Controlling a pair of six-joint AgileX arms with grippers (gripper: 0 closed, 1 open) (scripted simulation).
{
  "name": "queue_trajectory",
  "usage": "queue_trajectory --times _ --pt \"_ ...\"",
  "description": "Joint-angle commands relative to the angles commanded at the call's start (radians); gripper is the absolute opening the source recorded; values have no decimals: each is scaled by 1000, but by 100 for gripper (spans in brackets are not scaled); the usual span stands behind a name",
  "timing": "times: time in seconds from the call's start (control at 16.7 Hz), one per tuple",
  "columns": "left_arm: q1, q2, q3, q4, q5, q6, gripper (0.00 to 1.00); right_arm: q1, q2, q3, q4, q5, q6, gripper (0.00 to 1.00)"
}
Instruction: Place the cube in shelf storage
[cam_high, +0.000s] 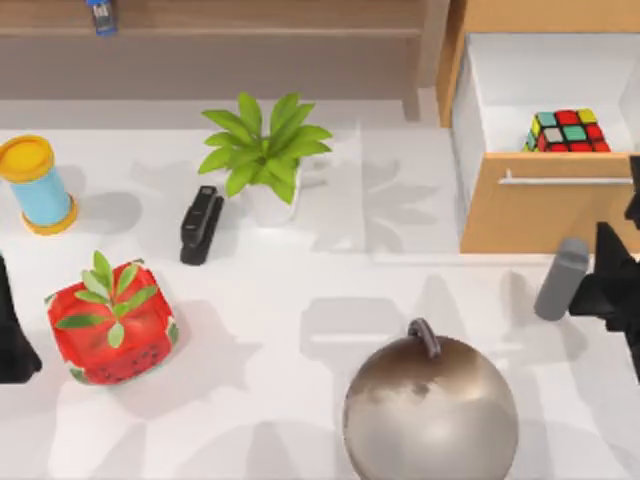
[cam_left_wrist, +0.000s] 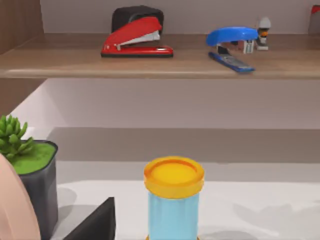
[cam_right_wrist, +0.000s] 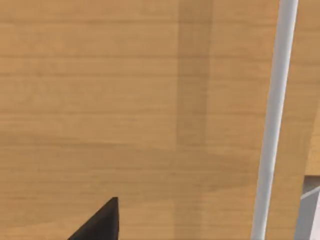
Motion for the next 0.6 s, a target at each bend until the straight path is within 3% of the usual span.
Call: queue_trajectory --times 0.6 --pt "0 0 0 0 0 0 100 26 35 -13 0 2 7 100"
